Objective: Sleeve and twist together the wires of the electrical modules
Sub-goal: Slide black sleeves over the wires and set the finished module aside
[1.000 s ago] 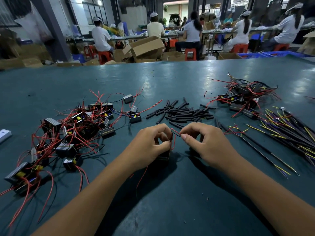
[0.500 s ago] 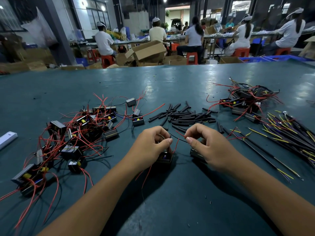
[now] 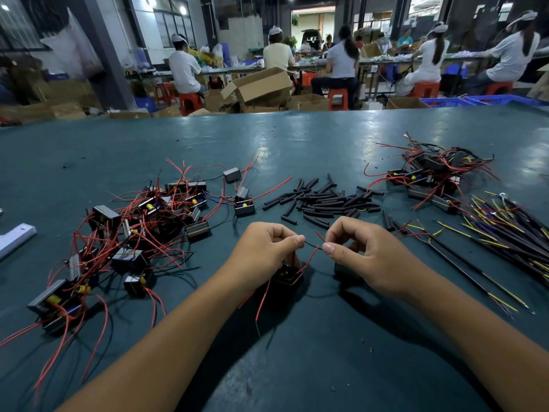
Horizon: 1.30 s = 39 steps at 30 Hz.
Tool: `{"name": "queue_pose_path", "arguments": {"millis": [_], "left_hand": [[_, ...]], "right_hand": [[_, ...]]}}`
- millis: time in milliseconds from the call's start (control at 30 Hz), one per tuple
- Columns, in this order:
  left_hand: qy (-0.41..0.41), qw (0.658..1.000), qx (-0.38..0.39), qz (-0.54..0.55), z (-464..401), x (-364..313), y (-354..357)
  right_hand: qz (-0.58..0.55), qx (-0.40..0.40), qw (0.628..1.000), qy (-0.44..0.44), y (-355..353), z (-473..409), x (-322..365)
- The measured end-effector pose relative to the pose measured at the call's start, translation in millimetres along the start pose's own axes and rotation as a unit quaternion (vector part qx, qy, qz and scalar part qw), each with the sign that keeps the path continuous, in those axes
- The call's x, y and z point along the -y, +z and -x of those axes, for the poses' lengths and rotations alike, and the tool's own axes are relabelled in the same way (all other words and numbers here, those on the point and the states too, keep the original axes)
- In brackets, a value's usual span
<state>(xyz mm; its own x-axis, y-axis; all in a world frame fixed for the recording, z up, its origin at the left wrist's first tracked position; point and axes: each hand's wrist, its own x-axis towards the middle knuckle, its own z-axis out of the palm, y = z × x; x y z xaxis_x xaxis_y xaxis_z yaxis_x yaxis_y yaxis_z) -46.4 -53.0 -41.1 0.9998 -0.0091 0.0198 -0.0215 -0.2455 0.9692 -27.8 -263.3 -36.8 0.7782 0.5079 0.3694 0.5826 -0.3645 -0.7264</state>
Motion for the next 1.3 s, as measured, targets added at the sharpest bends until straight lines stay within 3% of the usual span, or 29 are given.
{"name": "queue_pose_path", "arguments": {"millis": [233,600,1033,1200,1300], "left_hand": [[-0.017,0.999,-0.003,0.032,2,0,0],[0.112,0.993,-0.028,-0.009,6,-3,5],[0.132,0.990,-0.049,0.015,4,0,12],[0.132,0.991,-0.018,0.022,6,-2,12],[0.129,0.991,-0.023,0.037,6,-3,13]], "right_hand": [[-0.002,0.000,1.000,0.004,-1,2,-2],[-0.033,0.011,0.999,0.001,-5,3,5],[-0.070,-0.072,0.994,0.047,-10,0,9],[-0.114,-0.193,0.969,0.101,-15,-4,9],[-0.310,-0.252,0.903,0.160,-20,-8,12]]}}
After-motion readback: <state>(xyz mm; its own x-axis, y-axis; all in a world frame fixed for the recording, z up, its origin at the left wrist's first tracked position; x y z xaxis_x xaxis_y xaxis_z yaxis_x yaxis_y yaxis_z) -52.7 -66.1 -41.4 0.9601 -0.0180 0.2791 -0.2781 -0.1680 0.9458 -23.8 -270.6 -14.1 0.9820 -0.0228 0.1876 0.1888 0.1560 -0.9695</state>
